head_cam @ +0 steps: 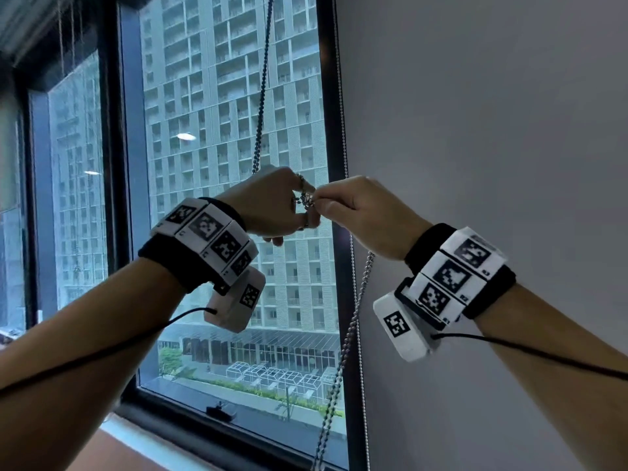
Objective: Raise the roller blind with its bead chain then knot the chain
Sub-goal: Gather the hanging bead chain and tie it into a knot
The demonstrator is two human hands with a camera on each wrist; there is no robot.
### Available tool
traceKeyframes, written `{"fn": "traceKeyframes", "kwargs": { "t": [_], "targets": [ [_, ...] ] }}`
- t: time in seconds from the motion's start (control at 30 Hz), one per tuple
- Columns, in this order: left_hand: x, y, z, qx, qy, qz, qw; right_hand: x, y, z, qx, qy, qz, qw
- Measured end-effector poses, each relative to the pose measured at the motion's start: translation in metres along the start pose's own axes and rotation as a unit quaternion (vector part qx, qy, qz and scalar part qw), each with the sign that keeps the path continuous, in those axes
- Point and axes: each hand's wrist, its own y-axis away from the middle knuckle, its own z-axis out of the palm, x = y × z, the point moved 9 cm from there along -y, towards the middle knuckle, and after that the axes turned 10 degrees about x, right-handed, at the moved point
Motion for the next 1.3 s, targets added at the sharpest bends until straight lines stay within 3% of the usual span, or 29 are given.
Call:
{"fn": "traceKeyframes", "kwargs": {
  "t": [0.13, 0.27, 0.4, 0.5, 0.7, 0.83, 0.93, 1.0, 1.3],
  "targets": [
    [-0.003, -0.002, -0.009, 0.064, -0.056, 0.006, 0.996, 0.021, 0.003, -0.007, 0.047, 0.042, 0.046, 0.997],
    [0.0, -0.006, -0.012, 0.094, -0.109, 0.036, 0.989, 0.031, 0.007, -0.005, 0.053, 0.01, 0.082, 0.995],
    [0.005, -0.005, -0.011, 0.122, -0.269, 0.072, 0.953, 0.026, 0.006, -0.008, 0.049, -0.042, 0.071, 0.995],
    [0.009, -0.003, -0.007, 0.129, -0.313, 0.098, 0.936, 0.023, 0.005, -0.011, 0.051, -0.061, 0.059, 0.995],
    [0.009, -0.003, -0.005, 0.139, -0.293, 0.103, 0.94, 0.027, 0.011, -0.005, 0.004, -0.06, 0.069, 0.996],
    [0.006, -0.007, -0.001, 0.13, -0.271, 0.086, 0.95, 0.02, 0.007, -0.015, 0.047, -0.012, 0.036, 0.998],
    [0.011, -0.007, 0.002, 0.144, -0.259, 0.111, 0.949, 0.009, -0.001, -0.016, 0.073, -0.008, 0.005, 0.997],
    [0.017, -0.005, 0.003, 0.152, -0.233, 0.132, 0.951, 0.005, -0.007, -0.015, 0.072, -0.002, -0.007, 0.997],
    [0.014, -0.002, -0.006, 0.145, -0.095, 0.102, 0.98, 0.002, -0.01, -0.003, 0.089, 0.039, -0.02, 0.995]
  ]
}}
